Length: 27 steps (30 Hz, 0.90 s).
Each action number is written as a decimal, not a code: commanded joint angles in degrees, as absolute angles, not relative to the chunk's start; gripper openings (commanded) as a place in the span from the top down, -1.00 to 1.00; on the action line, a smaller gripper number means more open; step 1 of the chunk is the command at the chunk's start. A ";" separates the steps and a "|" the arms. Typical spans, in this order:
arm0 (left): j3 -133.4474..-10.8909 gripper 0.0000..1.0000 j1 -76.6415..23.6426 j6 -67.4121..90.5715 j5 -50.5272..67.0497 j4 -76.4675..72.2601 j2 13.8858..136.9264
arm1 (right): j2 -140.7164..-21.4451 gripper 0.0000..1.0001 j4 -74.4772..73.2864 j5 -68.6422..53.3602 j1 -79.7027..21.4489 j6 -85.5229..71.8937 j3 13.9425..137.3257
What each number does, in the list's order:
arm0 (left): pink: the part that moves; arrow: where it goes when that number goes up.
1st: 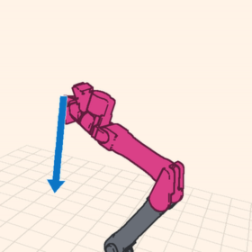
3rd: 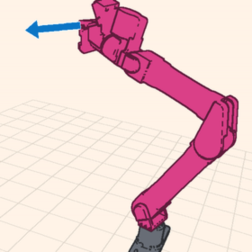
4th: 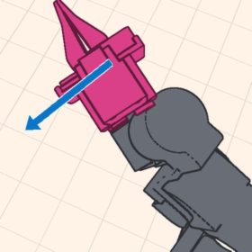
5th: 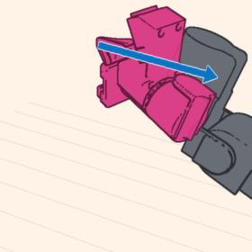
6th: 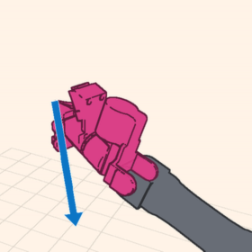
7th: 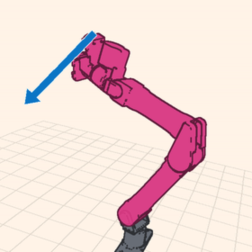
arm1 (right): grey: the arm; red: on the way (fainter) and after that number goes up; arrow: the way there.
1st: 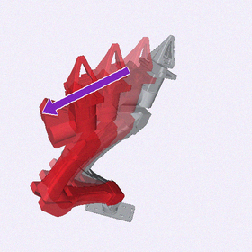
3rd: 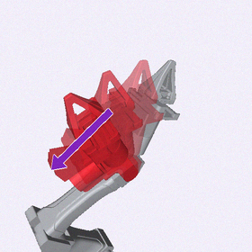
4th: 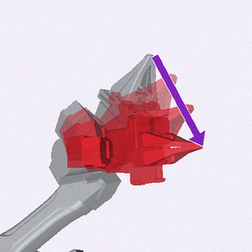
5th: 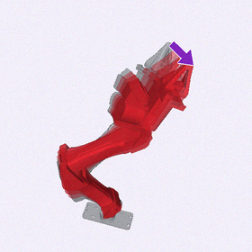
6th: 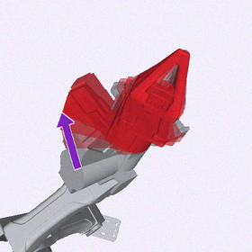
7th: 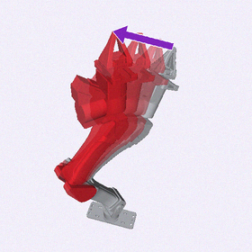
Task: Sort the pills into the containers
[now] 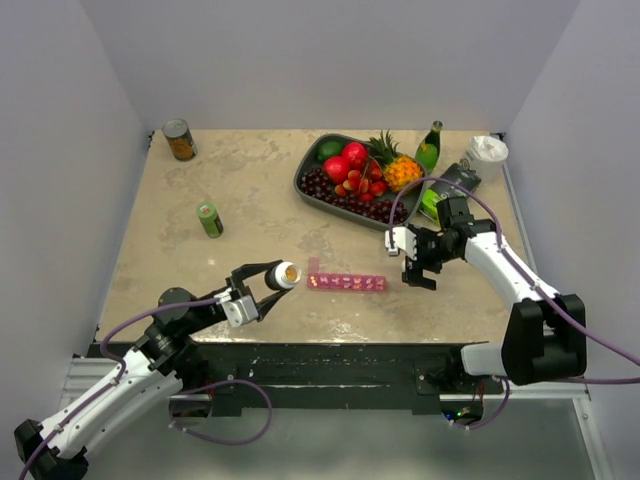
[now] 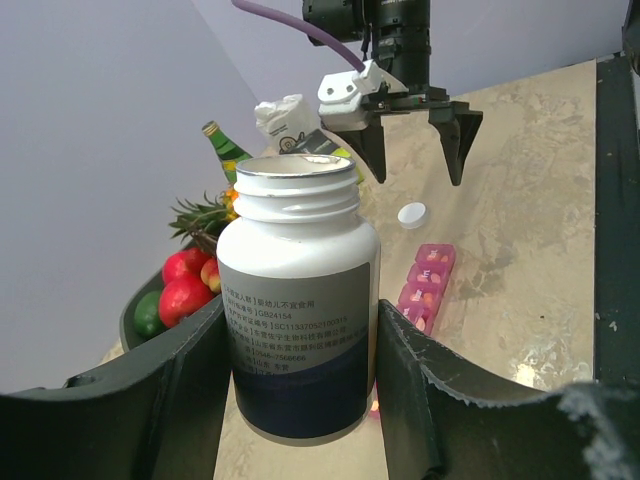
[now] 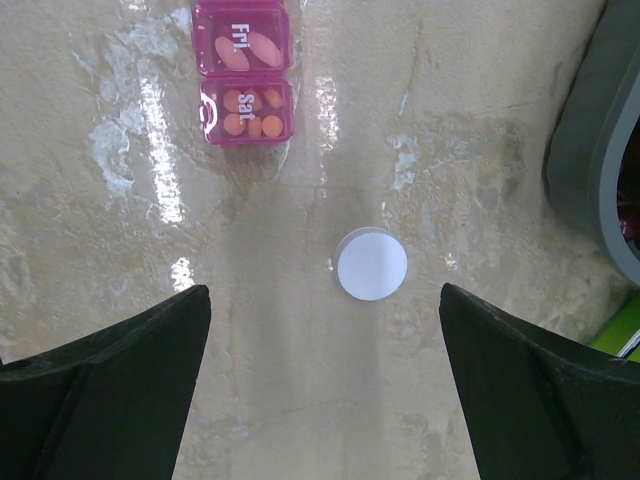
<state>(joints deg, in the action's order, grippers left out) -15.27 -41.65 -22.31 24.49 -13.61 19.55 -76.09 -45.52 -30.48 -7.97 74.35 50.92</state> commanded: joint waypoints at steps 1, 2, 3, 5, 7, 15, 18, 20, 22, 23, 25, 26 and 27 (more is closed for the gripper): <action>-15.56 1.00 -41.75 -24.08 25.66 -15.82 19.69 | -77.25 -0.98 -43.24 -29.62 -7.82 77.08 50.36; -15.56 1.00 -41.75 -24.08 25.66 -15.73 19.77 | -77.78 -0.98 -43.24 -29.62 -7.82 77.34 50.62; -15.56 1.00 -41.75 -24.17 25.75 -15.65 19.95 | -78.74 -0.98 -43.24 -29.45 -7.74 77.34 51.15; -15.56 1.00 -41.75 -24.17 25.66 -15.64 20.04 | -79.71 -0.97 -42.89 -29.01 -7.73 77.43 51.68; -15.47 1.00 -41.75 -24.26 25.66 -15.47 20.04 | -81.12 -0.97 -42.63 -28.65 -7.65 77.43 52.29; -15.56 1.00 -41.75 -24.35 25.75 -15.21 20.39 | -87.36 -0.86 -40.69 -26.54 -7.65 76.64 54.92; -15.47 1.00 -41.75 -24.43 25.75 -15.12 20.65 | -90.78 -0.75 -41.22 -26.02 -7.65 75.77 57.12; -15.56 1.00 -41.75 -24.35 25.93 -15.03 20.74 | -92.89 -0.67 -41.74 -25.84 -7.65 75.32 58.00; -15.64 1.00 -41.75 -24.35 25.84 -14.94 20.74 | -93.78 -0.64 -41.66 -25.49 -7.56 75.24 58.62; -15.56 1.00 -41.75 -24.43 25.75 -14.94 20.66 | -94.21 -0.60 -41.31 -25.31 -7.56 75.15 58.54; -15.64 1.00 -41.75 -24.43 25.75 -14.85 20.66 | -94.39 -0.57 -40.70 -24.70 -7.56 74.80 58.10; -15.64 1.00 -41.75 -24.43 25.84 -14.85 20.65 | -94.48 -0.53 -40.26 -24.44 -7.56 74.79 57.92; -15.64 1.00 -41.75 -24.52 25.84 -14.85 20.74 | -94.57 -0.51 -40.17 -24.35 -7.65 74.71 57.57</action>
<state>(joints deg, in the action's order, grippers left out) -15.27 -41.65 -23.33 25.12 -12.56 20.64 -94.65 -41.39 -25.52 -7.81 75.37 56.55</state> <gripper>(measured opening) 0.572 0.775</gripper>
